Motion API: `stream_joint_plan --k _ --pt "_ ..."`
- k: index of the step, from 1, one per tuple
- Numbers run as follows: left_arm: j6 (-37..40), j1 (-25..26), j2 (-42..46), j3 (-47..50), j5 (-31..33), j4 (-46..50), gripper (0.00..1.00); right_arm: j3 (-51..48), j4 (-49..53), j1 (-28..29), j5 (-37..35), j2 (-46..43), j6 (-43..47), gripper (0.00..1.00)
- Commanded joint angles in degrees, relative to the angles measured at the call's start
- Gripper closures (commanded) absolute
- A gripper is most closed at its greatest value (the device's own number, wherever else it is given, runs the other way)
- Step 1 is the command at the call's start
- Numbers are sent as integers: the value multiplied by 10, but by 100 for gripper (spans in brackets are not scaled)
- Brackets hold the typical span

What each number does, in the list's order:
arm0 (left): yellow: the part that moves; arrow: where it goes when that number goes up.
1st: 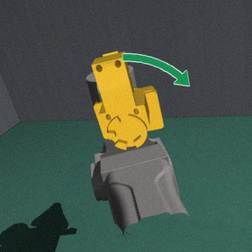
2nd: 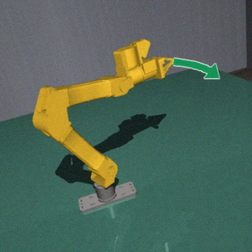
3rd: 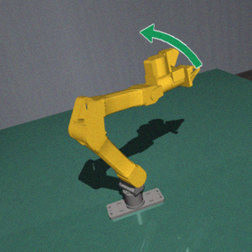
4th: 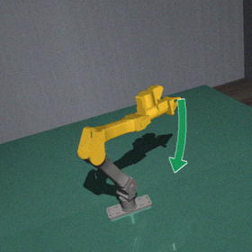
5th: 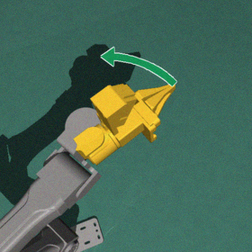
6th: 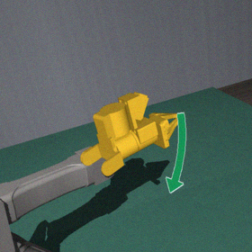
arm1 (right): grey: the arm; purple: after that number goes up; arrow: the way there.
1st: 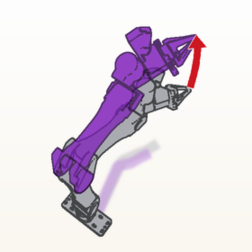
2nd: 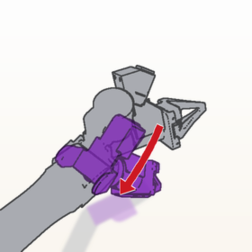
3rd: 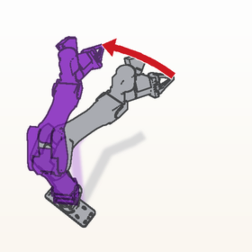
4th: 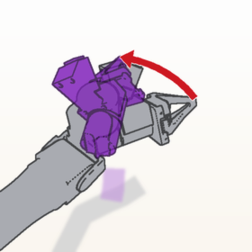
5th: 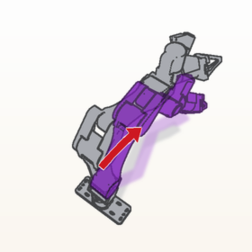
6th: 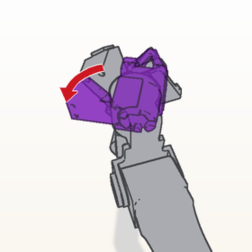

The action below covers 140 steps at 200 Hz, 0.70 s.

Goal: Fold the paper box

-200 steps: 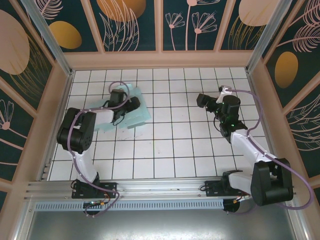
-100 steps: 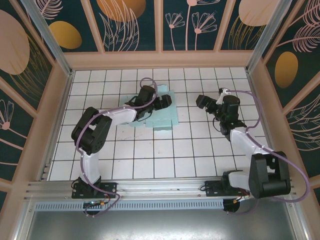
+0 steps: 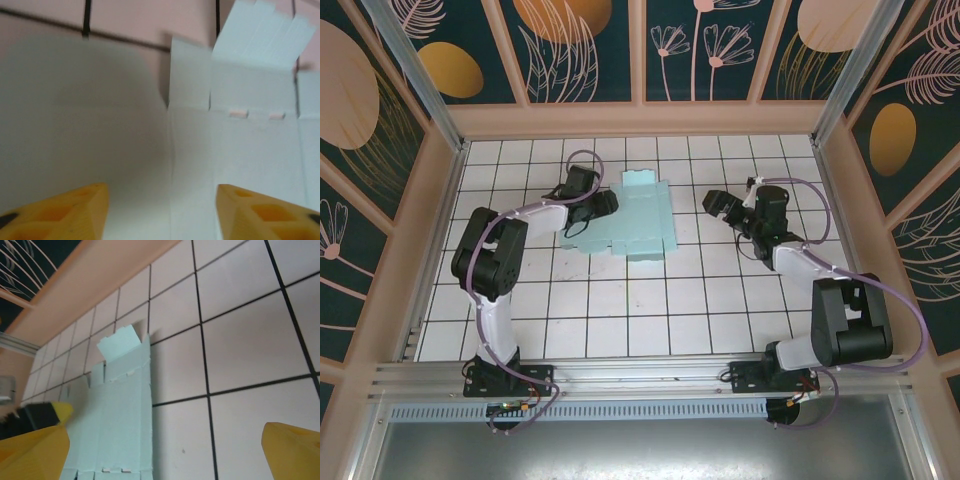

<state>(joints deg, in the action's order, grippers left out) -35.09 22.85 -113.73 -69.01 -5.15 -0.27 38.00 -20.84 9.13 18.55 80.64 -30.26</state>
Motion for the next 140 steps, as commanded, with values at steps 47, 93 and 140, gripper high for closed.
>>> stream_joint_plan --k 47,93,140 --pt "-62 70 3 124 -87 -42 43 22 -37 6 50 45 -16 5" --pt "-86 85 43 188 -48 -34 39 54 28 6 69 90 47 15" --pt "-126 85 67 215 -50 -57 38 44 49 46 15 109 42 30"
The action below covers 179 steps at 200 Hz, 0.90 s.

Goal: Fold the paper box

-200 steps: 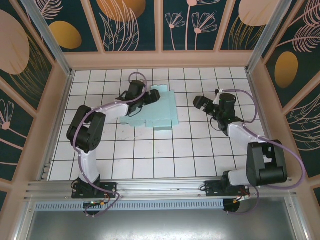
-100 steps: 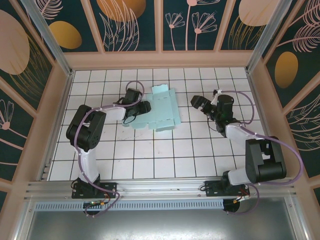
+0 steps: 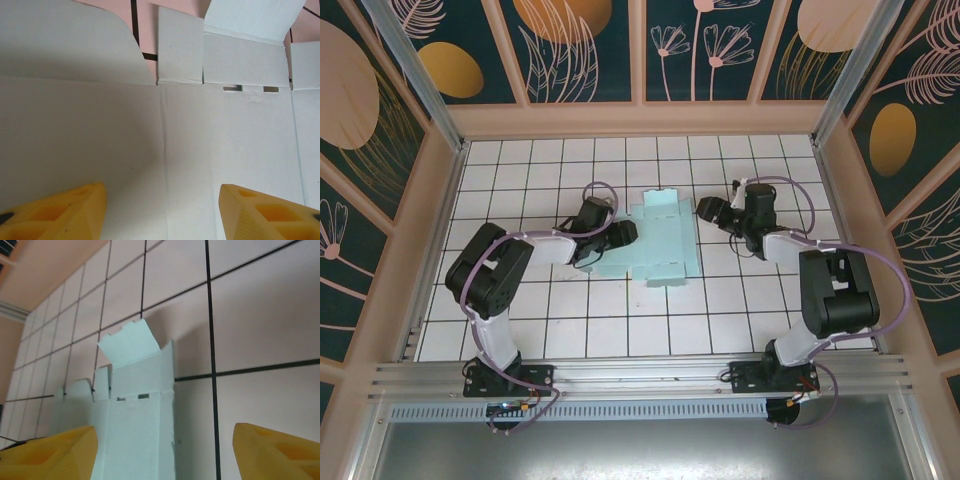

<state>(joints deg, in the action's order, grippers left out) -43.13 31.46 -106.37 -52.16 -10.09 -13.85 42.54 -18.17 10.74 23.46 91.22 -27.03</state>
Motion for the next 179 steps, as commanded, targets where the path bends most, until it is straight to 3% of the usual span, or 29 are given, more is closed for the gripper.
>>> stream_joint_plan --k 1,78,128,165,179 --pt "-47 -2 -6 47 0 78 38 -2 22 31 -35 3 9 30" --pt "-81 -1 -4 73 -3 49 37 -68 -80 80 -46 24 -47 43" --pt "-83 -1 -3 76 -1 47 36 -64 -97 93 -46 51 -58 66" --pt "-83 -1 4 78 2 49 34 -55 -84 94 -52 56 -54 100" --pt "-83 -2 13 80 3 46 34 -51 -76 93 -55 53 -43 100"
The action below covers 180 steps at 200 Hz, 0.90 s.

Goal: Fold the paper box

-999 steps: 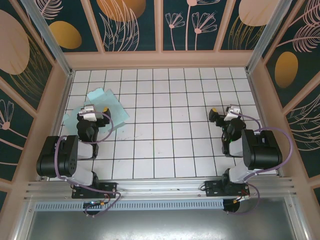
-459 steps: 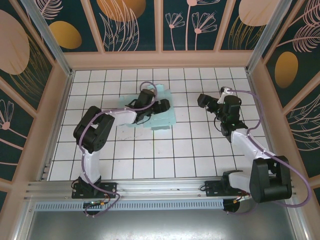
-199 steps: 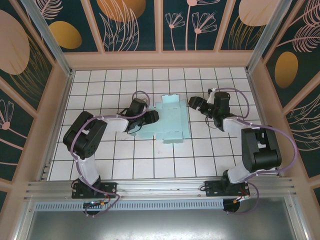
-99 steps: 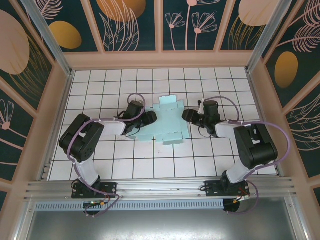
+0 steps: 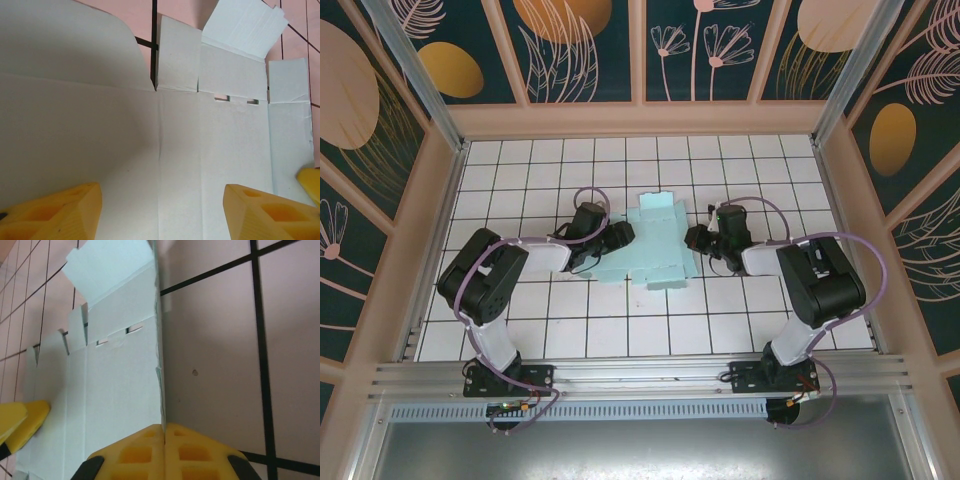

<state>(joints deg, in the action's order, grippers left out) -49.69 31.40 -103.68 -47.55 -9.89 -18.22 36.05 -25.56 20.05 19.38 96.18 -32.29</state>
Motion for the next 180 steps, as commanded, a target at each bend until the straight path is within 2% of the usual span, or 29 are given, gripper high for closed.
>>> stream_joint_plan --k 1,46,60,77,94,108,147,180 --pt "-17 -1 -13 34 1 89 33 14 -2 0 -14 3 11 100" --pt "-14 0 51 53 35 71 23 50 66 -2 -38 -8 67 100" --pt "-12 1 86 59 52 71 16 71 103 -1 -52 -6 92 100" --pt "-11 1 125 71 75 66 2 99 149 -1 -72 -6 138 100" --pt "-5 0 159 74 103 76 1 127 191 0 -99 -7 185 100" --pt "-1 -1 177 72 123 91 1 151 228 8 -154 -8 217 100" --pt "2 0 184 68 129 104 1 211 310 61 -378 21 308 100" --pt "0 -1 179 65 123 100 1 241 319 95 -485 64 329 100"
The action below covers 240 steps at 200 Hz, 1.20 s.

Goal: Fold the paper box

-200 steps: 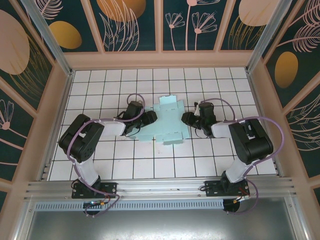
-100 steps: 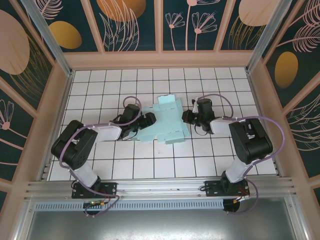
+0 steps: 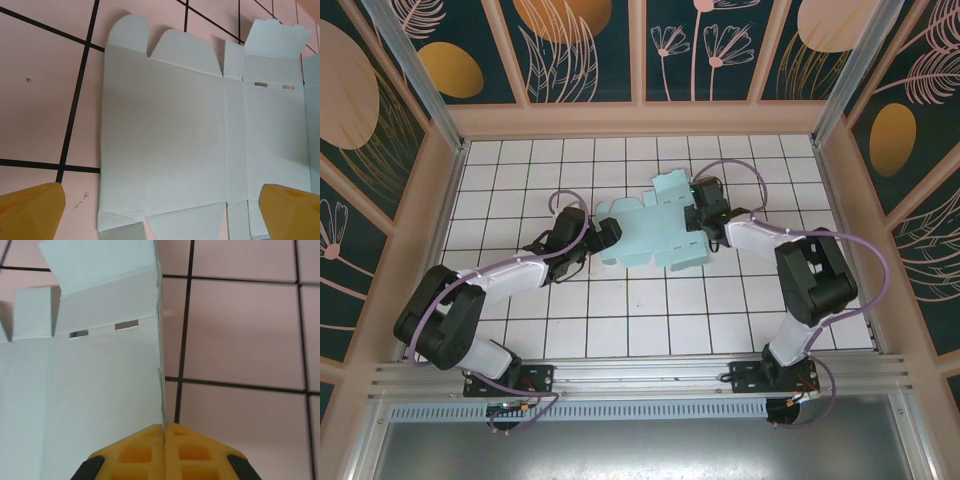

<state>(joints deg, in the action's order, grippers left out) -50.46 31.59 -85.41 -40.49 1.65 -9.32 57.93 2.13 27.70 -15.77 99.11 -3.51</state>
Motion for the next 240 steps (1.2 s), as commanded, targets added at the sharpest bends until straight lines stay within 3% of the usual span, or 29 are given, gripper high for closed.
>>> stream_joint_plan --k 1,56,101,125,162,187,206,240 --pt "8 -3 -4 -6 8 12 1 22 42 19 -136 36 41 100" --pt "21 -3 10 5 52 41 1 89 53 85 -302 117 59 100" --pt "33 -2 22 11 81 56 1 138 47 131 -411 205 139 100" --pt "36 -3 27 12 91 61 1 135 39 132 -375 200 140 100" --pt "41 -3 32 16 99 63 1 86 26 70 -125 97 43 100" --pt "47 -3 19 11 100 56 1 82 45 39 13 79 35 100" --pt "45 -3 12 9 114 48 1 86 51 26 -29 85 39 100" --pt "52 -2 4 5 129 29 1 118 68 72 -226 147 85 100"
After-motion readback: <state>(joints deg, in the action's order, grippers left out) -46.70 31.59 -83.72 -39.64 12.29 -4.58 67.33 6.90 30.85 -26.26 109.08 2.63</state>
